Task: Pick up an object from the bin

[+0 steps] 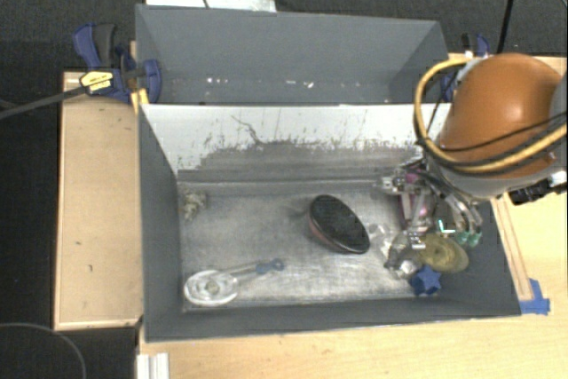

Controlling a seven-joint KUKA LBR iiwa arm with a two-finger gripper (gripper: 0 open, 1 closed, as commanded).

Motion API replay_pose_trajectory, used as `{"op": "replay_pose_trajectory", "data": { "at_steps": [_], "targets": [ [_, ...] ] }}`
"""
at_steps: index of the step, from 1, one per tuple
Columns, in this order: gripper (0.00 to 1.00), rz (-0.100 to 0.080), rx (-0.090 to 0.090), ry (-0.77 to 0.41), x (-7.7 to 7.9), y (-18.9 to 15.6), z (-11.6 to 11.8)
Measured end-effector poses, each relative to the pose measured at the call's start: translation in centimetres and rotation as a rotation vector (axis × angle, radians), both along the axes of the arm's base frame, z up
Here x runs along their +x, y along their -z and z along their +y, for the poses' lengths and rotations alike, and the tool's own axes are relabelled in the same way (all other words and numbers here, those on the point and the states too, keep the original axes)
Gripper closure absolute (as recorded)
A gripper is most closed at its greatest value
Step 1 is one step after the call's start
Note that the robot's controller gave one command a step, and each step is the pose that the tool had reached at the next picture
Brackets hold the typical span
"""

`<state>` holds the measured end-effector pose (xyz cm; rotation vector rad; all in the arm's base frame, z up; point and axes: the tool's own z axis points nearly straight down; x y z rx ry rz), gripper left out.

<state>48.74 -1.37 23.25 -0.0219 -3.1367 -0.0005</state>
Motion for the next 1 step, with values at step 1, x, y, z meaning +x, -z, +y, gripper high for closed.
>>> {"op": "replay_pose_trajectory", "data": {
  "at_steps": [1],
  "targets": [
    [0.0,-0.007,0.003,0.037,7.24,7.64,6.51]
  ]
}}
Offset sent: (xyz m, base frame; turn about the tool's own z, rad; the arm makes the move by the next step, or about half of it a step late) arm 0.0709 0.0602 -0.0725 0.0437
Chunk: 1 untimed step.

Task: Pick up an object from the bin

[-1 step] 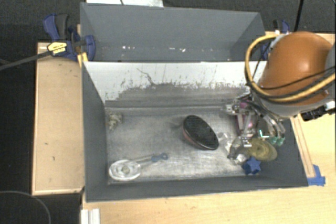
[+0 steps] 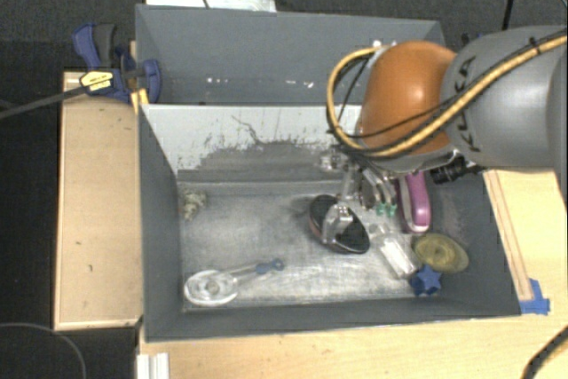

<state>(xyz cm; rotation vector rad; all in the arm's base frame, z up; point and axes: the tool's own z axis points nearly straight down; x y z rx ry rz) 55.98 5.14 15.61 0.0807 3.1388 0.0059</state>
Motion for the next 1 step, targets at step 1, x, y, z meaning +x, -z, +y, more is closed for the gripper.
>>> {"op": "replay_pose_trajectory", "data": {
  "at_steps": [1],
  "targets": [
    [0.0,0.003,-0.004,0.253,0.4,3.11,-4.89]
  ]
}}
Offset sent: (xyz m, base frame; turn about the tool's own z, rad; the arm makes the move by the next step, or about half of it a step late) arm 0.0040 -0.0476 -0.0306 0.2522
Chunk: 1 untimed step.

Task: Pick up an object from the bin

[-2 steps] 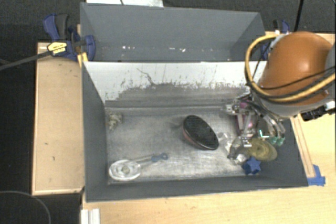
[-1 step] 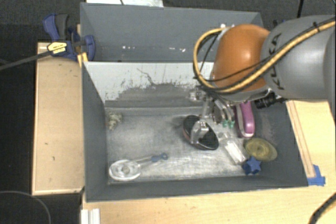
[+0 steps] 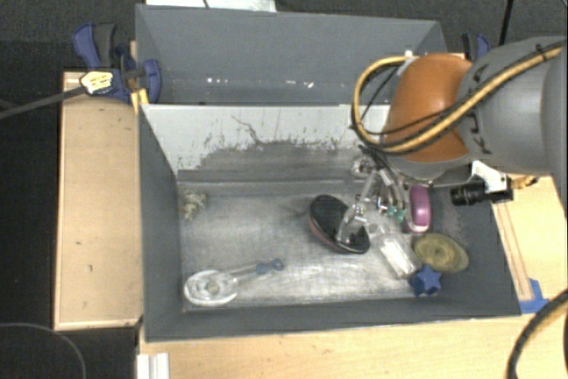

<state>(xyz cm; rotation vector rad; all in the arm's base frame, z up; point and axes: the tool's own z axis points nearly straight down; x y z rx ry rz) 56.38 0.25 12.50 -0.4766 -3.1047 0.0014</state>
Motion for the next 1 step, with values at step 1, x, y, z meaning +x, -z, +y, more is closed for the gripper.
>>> {"op": "replay_pose_trajectory", "data": {
  "at_steps": [1],
  "targets": [
    [0.0,0.002,0.002,0.091,-1.68,-1.89,0.8]
  ]
}}
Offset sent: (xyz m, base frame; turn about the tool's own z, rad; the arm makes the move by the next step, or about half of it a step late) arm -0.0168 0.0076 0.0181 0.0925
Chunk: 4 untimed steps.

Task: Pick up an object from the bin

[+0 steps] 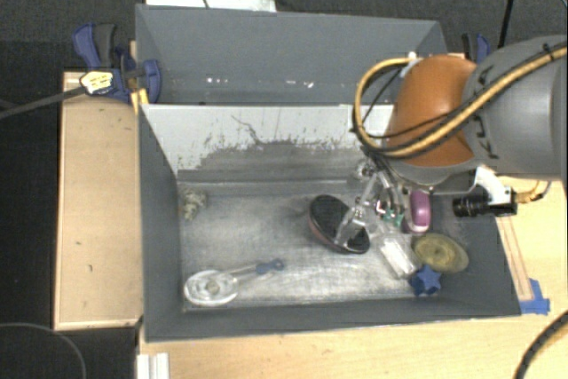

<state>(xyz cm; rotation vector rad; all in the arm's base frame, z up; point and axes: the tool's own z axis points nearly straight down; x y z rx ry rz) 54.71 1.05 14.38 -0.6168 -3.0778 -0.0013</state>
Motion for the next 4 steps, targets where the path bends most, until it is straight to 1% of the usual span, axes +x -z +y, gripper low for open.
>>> {"op": "replay_pose_trajectory", "data": {
  "at_steps": [1,2,3,4],
  "targets": [
    [0.0,-0.003,0.001,0.142,0.9,7.3,0.6],
    [0.0,-0.005,0.0,0.138,1.0,7.2,0.6],
    [1.0,-0.004,0.001,0.137,1.0,7.1,0.7],
    [1.0,-0.007,-0.001,0.131,1.1,4.9,0.7]
  ]
}}
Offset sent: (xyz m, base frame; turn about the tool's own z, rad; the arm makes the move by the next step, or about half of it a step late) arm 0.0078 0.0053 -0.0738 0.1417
